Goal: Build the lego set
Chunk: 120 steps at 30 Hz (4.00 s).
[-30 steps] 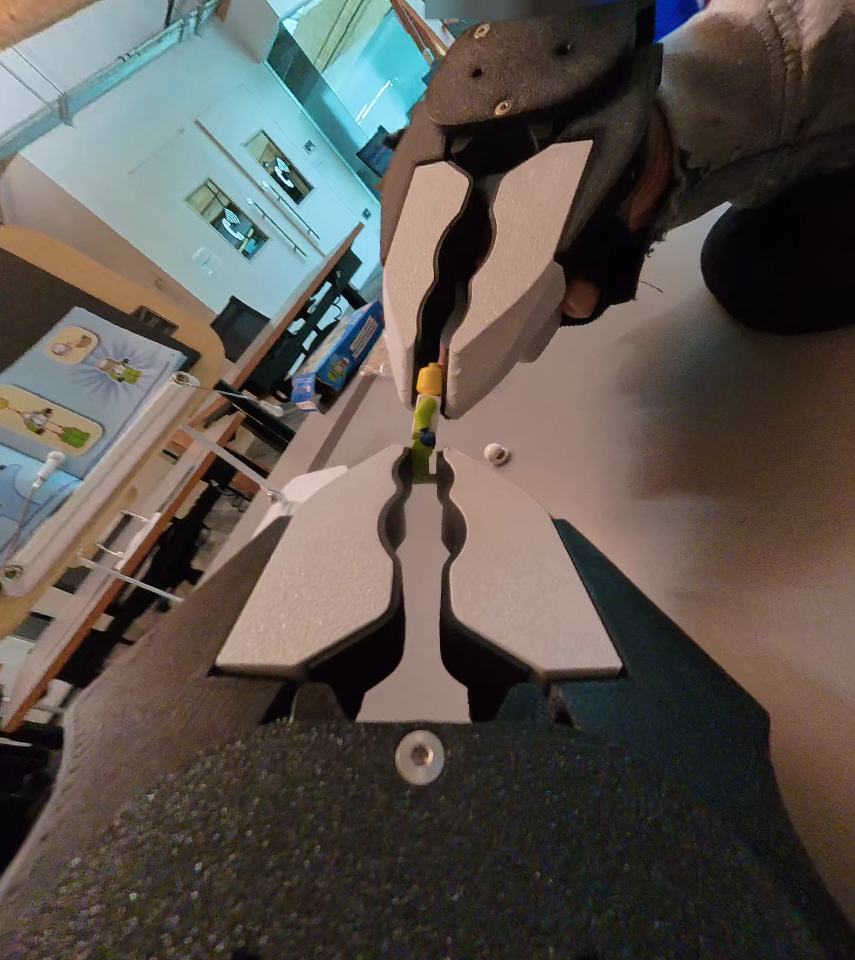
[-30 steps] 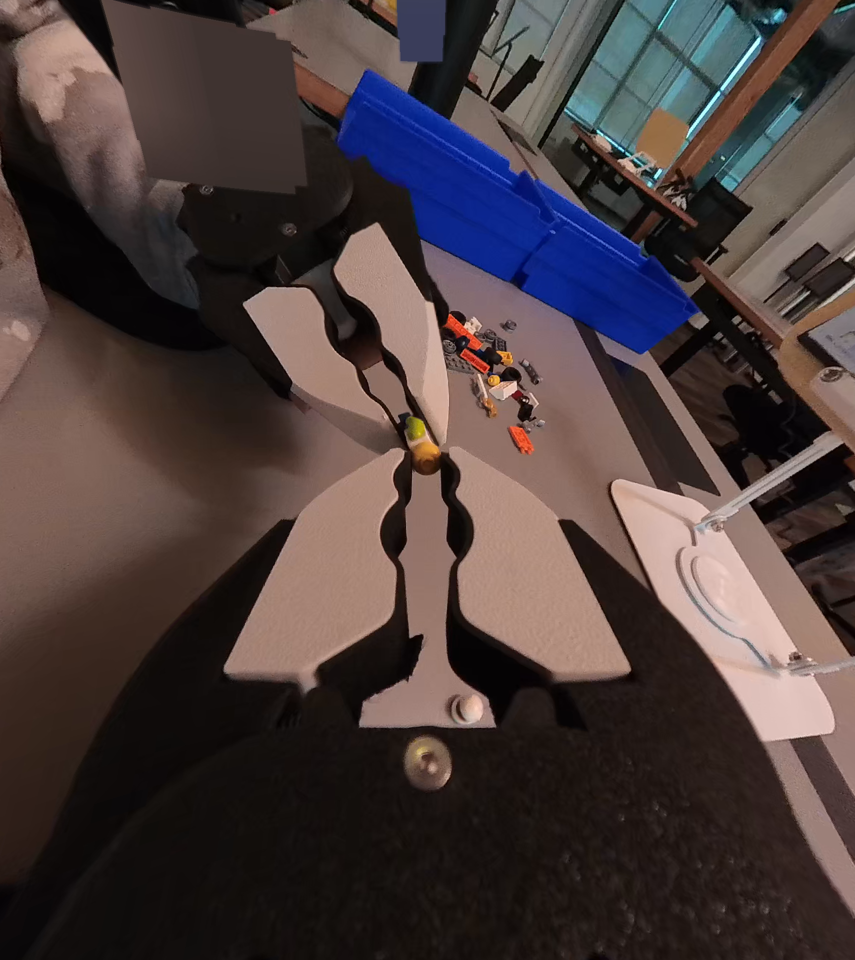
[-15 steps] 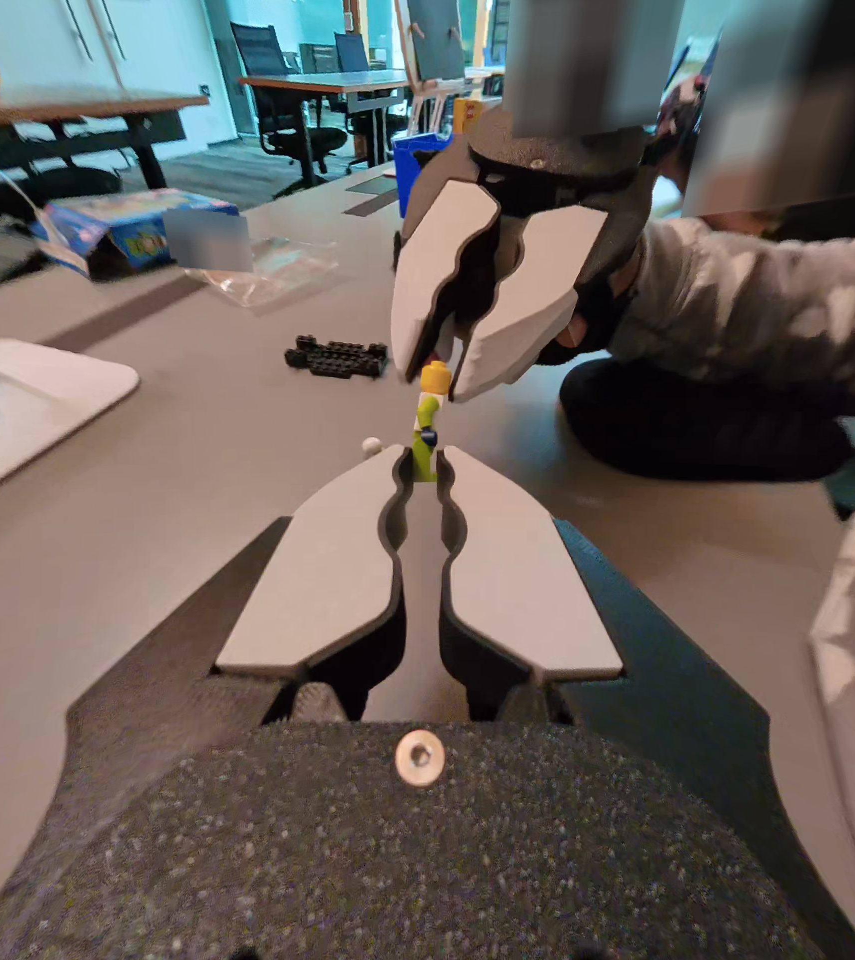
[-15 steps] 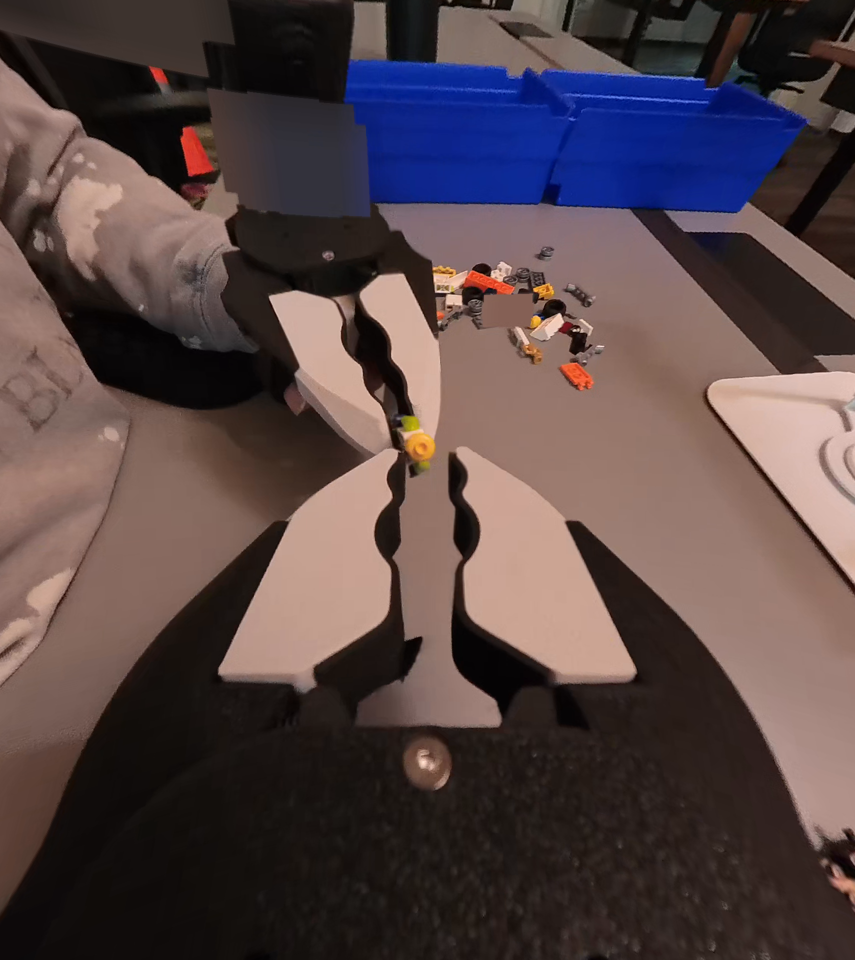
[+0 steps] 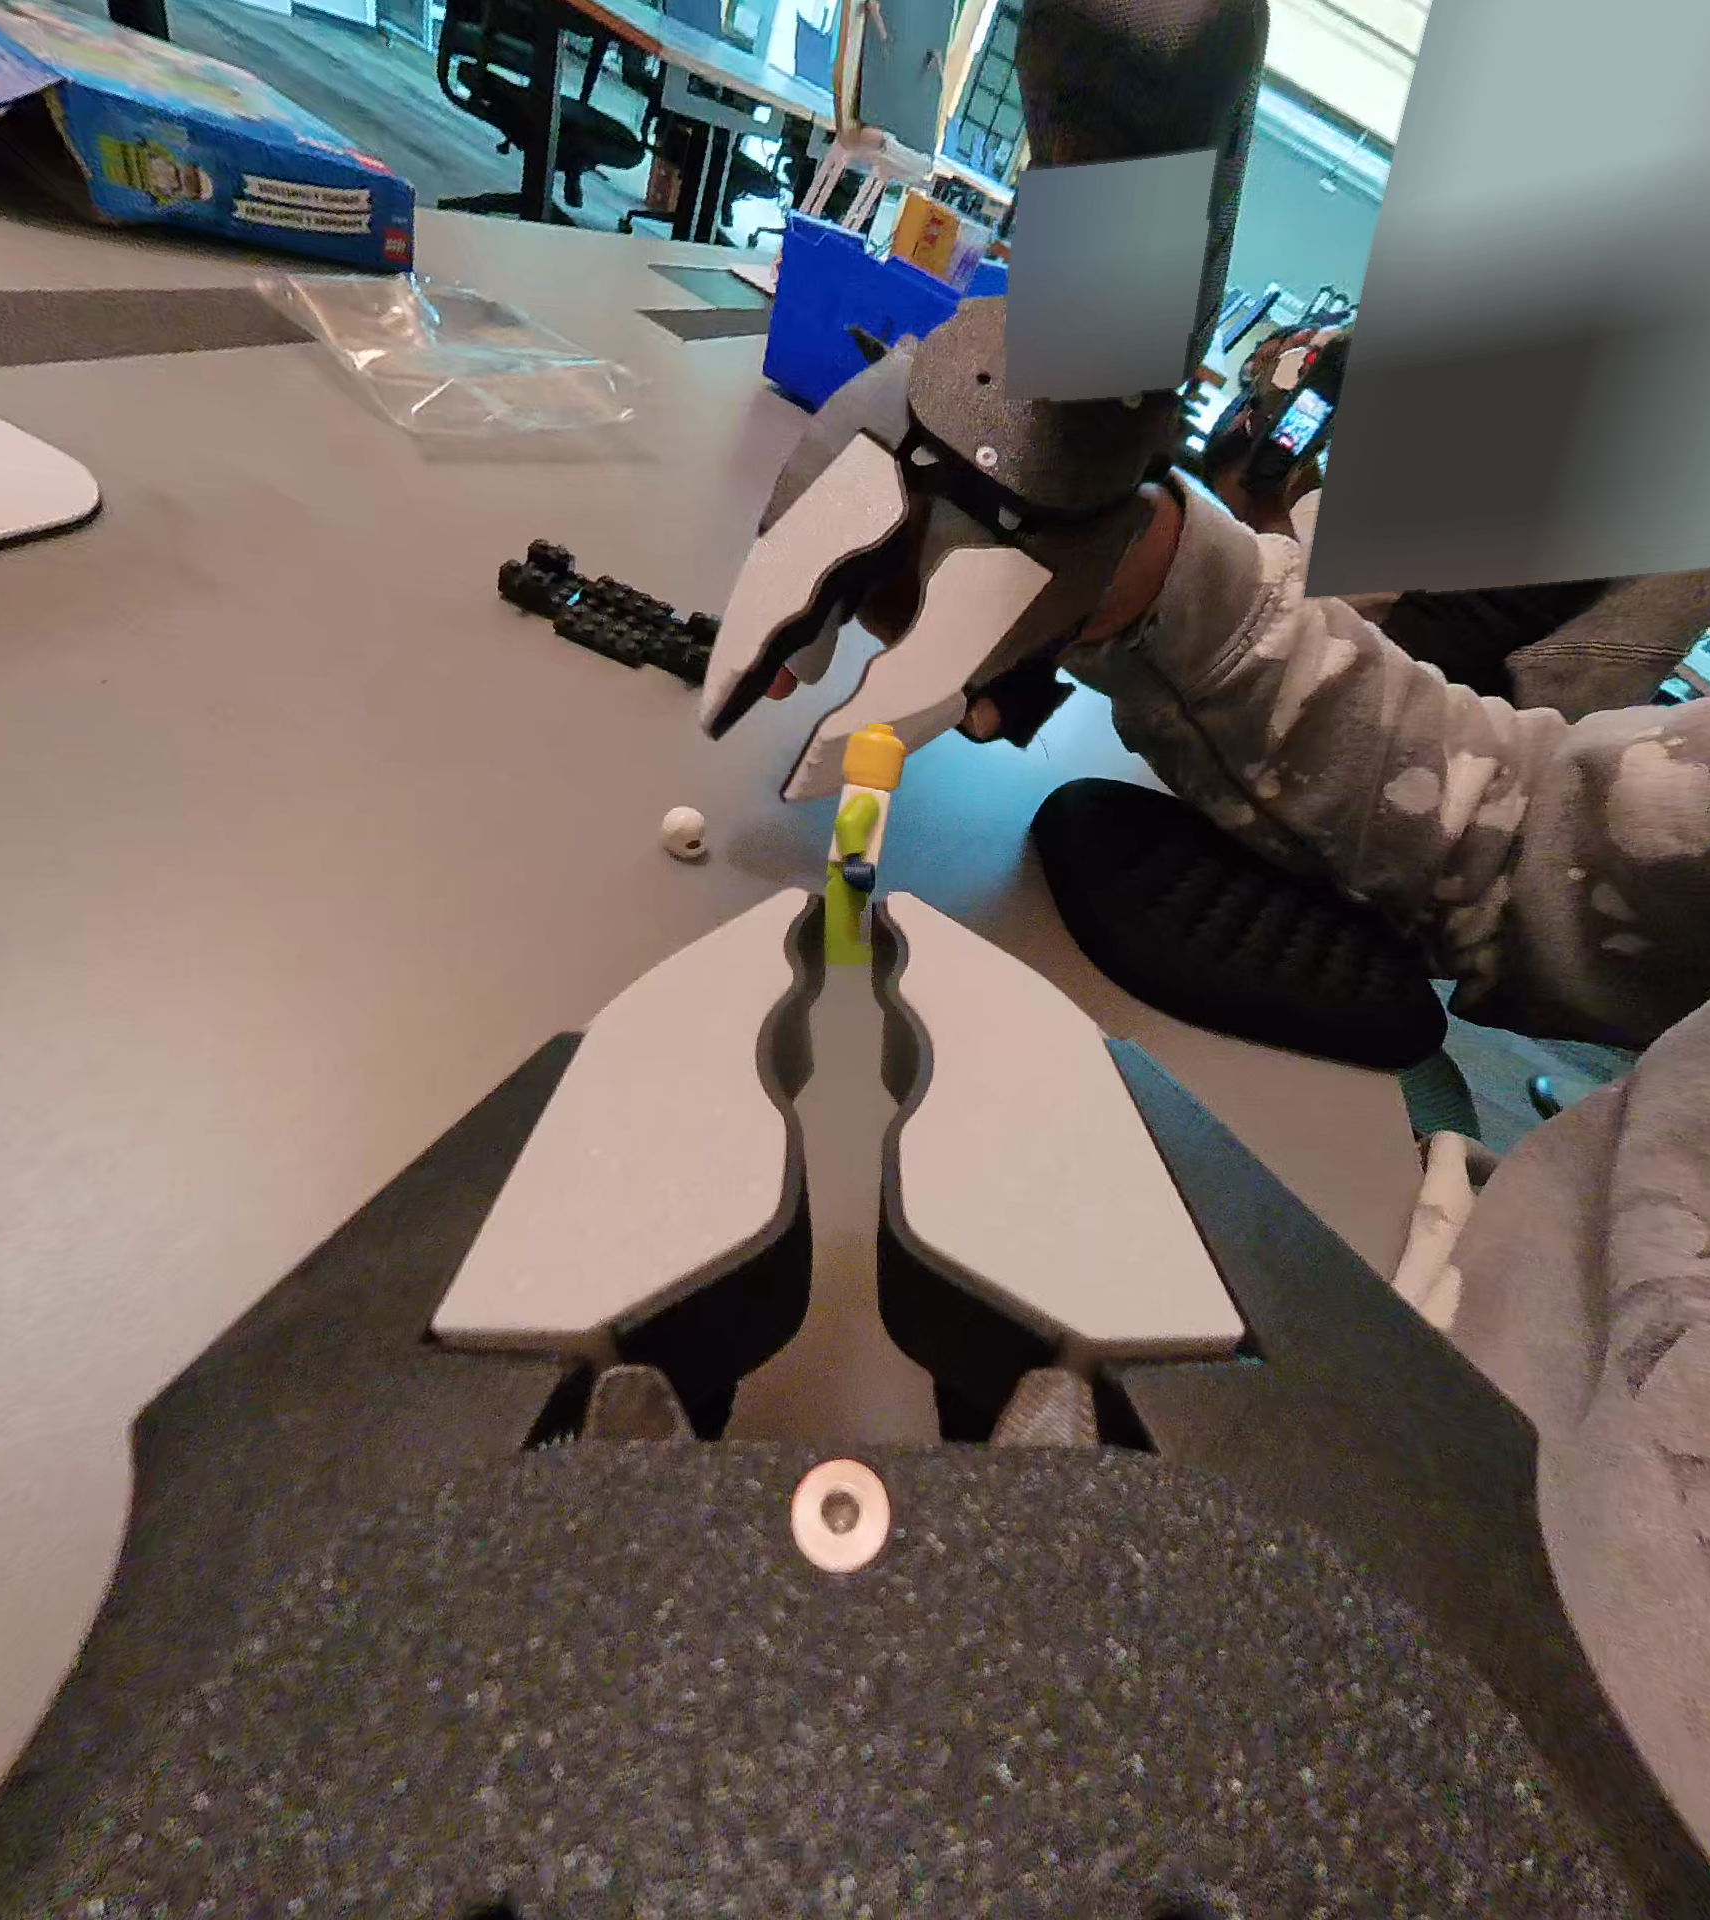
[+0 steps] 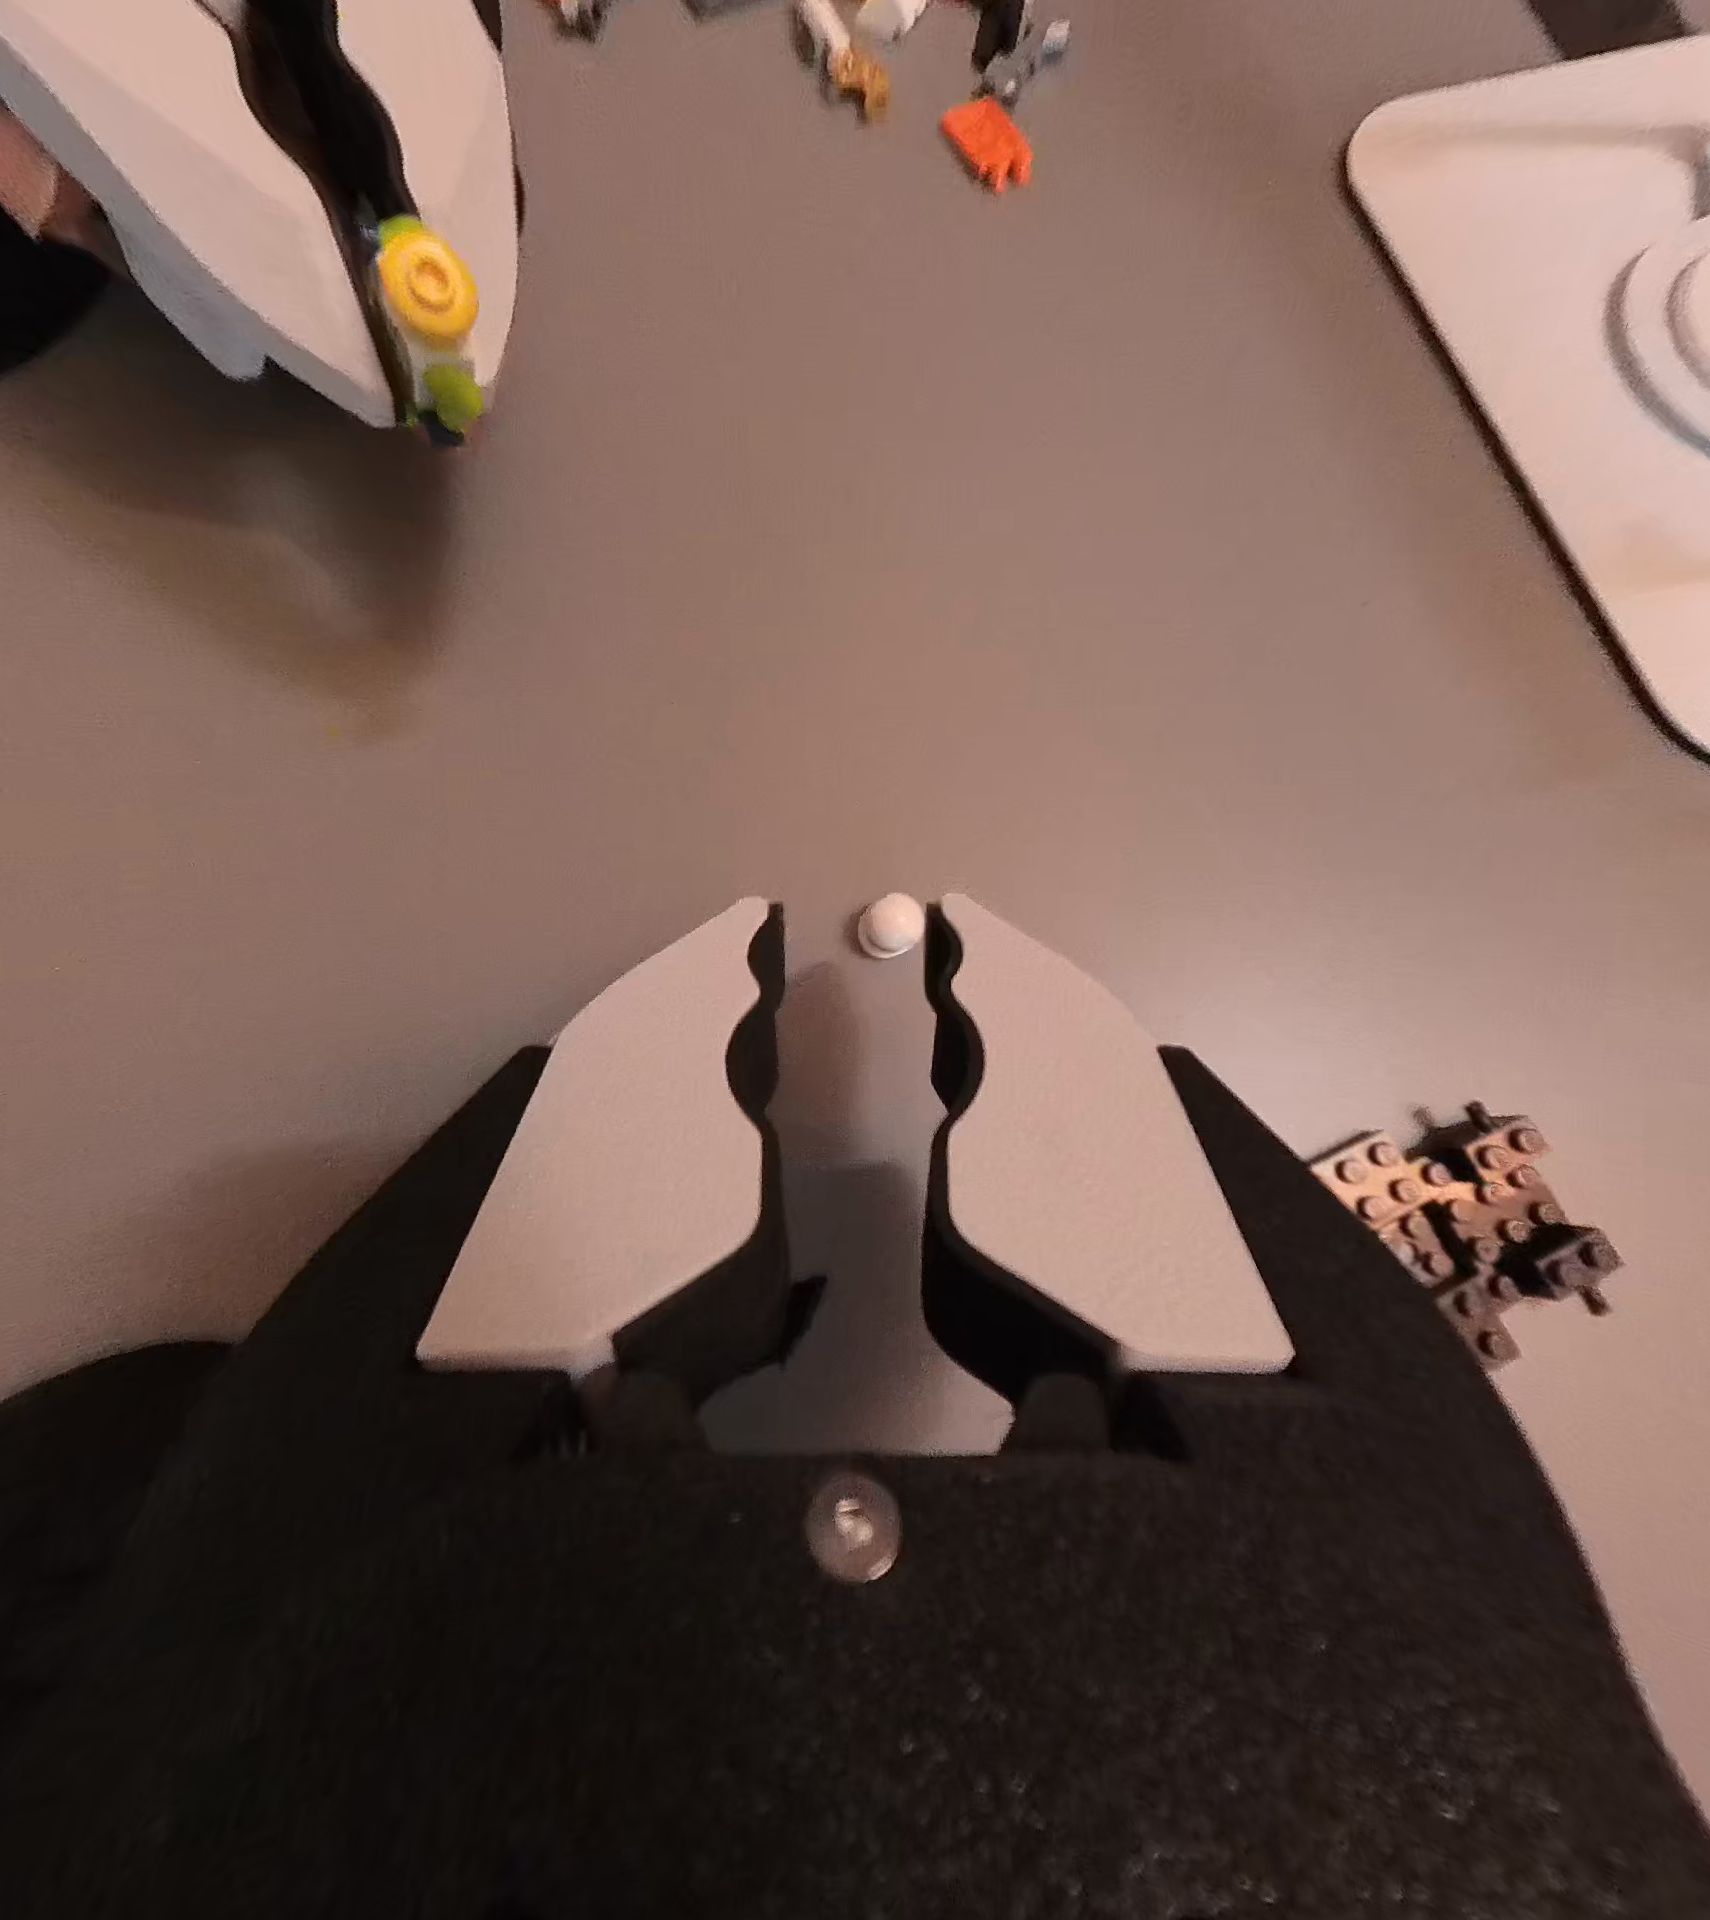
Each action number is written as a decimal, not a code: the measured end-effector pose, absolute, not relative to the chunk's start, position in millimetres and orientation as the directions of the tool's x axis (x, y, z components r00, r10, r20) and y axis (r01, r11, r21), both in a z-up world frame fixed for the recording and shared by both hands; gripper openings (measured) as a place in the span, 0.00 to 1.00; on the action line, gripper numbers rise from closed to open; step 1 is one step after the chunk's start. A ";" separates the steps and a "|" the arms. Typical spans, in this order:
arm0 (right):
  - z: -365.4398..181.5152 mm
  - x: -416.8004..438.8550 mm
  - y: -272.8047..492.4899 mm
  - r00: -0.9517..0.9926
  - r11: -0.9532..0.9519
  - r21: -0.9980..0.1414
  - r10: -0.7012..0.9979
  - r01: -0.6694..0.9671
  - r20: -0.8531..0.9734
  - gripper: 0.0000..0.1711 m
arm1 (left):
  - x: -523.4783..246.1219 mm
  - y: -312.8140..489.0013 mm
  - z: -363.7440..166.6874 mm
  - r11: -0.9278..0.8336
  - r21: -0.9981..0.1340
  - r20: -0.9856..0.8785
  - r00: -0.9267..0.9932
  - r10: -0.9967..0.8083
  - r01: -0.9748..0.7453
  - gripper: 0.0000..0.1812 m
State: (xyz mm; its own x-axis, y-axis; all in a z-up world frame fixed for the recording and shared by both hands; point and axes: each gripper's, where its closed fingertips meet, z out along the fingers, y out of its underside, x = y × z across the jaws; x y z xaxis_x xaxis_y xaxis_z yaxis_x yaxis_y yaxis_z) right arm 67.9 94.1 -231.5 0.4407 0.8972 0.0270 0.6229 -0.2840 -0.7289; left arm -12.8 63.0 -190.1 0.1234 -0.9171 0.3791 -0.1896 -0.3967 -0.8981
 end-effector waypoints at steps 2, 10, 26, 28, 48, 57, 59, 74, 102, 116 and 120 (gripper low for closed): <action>-236.5 67.0 93.7 0.434 -0.279 -0.709 0.900 0.648 0.042 0.15 | -13.4 64.9 -193.0 -0.402 -0.893 0.380 0.140 -0.914 -0.201 0.04; -251.5 64.7 103.1 0.457 -0.325 -0.684 0.890 0.654 0.014 0.12 | -12.6 64.6 -195.8 -0.433 -0.878 0.414 0.130 -0.901 -0.204 0.04; -155.9 8.9 93.4 0.356 -0.501 -0.857 0.827 0.118 -0.435 0.07 | -14.7 65.4 -185.7 -0.501 -0.854 0.496 0.074 -0.865 -0.143 0.04; -149.0 -1.5 89.2 0.310 -0.527 -0.845 0.821 0.087 -0.480 0.07 | -15.6 66.3 -182.8 -0.496 -0.859 0.491 0.074 -0.868 -0.128 0.04; -148.0 -19.4 87.0 0.260 -0.559 -0.829 0.799 -0.011 -0.542 0.07 | -20.4 73.4 -171.8 -0.483 -0.873 0.476 0.102 -0.873 -0.058 0.04; -146.1 -22.8 85.1 0.232 -0.556 -0.830 0.802 -0.047 -0.551 0.08 | -20.6 73.2 -167.6 -0.456 -0.889 0.449 0.116 -0.886 -0.036 0.04; -145.8 -23.0 85.1 0.230 -0.559 -0.828 0.801 -0.046 -0.553 0.08 | -20.7 73.3 -167.4 -0.451 -0.892 0.444 0.120 -0.888 -0.037 0.04; -143.7 -11.0 86.8 0.421 -0.078 -0.967 0.907 0.244 0.033 0.18 | -22.2 73.7 -162.4 -0.618 -0.786 0.618 0.041 -0.785 0.007 0.05; -139.3 -18.7 77.8 0.430 0.173 -0.908 0.837 0.381 0.340 0.11 | -18.5 70.6 -162.8 -0.443 -0.896 0.436 0.127 -0.891 -0.029 0.04; -144.4 -18.9 77.5 0.413 0.159 -0.920 0.857 0.358 0.308 0.09 | -17.7 72.5 -170.7 -0.290 -0.951 0.263 0.215 -0.941 -0.105 0.04; -149.2 -18.6 79.9 0.426 0.133 -0.923 0.857 0.361 0.290 0.09 | -17.4 73.5 -174.7 -0.340 -0.935 0.314 0.209 -0.926 -0.104 0.04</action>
